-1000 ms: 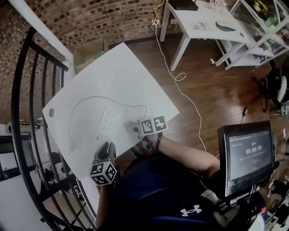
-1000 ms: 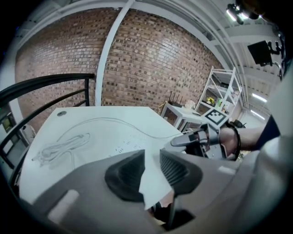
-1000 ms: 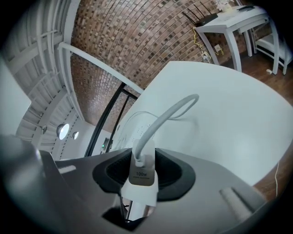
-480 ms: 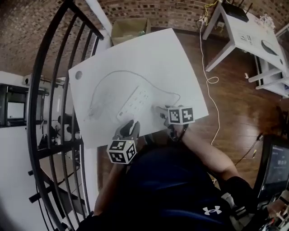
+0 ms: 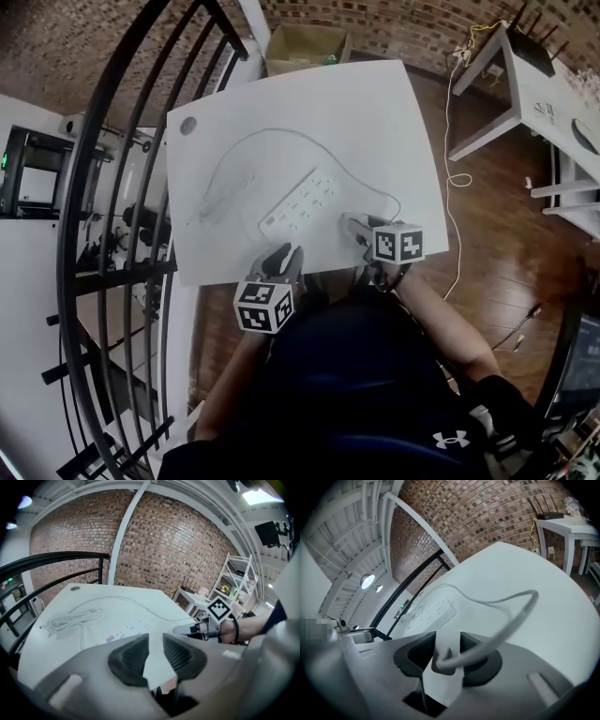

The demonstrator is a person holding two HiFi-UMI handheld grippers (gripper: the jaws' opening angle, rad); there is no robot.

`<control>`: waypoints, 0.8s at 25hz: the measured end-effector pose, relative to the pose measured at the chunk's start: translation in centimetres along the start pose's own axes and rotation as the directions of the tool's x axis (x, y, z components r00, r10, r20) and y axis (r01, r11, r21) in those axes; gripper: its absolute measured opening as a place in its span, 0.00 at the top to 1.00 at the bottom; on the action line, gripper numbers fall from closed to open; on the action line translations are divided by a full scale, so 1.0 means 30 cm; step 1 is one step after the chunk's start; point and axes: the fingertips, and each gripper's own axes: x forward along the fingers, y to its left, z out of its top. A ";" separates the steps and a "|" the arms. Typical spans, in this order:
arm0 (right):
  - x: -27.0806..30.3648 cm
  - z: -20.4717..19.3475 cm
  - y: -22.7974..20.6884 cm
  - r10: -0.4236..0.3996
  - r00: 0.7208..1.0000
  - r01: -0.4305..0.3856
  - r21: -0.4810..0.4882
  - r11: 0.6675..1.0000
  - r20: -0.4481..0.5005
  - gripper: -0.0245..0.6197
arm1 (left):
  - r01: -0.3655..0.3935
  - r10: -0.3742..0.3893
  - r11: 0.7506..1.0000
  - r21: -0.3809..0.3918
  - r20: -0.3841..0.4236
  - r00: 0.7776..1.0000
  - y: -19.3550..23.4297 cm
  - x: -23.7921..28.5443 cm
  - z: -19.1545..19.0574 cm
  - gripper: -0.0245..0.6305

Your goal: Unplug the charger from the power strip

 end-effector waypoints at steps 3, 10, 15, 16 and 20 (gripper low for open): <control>-0.003 0.002 -0.025 -0.072 0.997 0.071 -0.056 0.996 -0.018 0.55 | 0.010 -0.010 1.000 0.001 0.000 1.000 -0.009 0.014 0.002 0.81; -0.071 -0.017 -0.097 -0.159 0.987 0.159 0.021 0.987 -0.038 0.45 | 0.039 -0.039 0.999 0.011 -0.004 0.999 -0.039 0.025 0.003 0.81; -0.134 -0.018 -0.142 -0.180 0.984 0.177 0.123 0.976 0.011 0.45 | 0.065 -0.064 0.997 0.030 -0.016 0.998 -0.042 0.041 0.008 0.81; -0.147 -0.015 -0.152 -0.187 0.982 0.182 0.141 0.973 0.027 0.45 | 0.071 -0.071 0.997 0.033 -0.019 0.997 -0.043 0.043 0.009 0.82; -0.214 -0.005 -0.197 -0.237 0.966 0.211 0.216 0.953 0.102 0.46 | 0.105 -0.104 0.993 0.051 -0.027 0.994 -0.057 0.050 0.011 0.82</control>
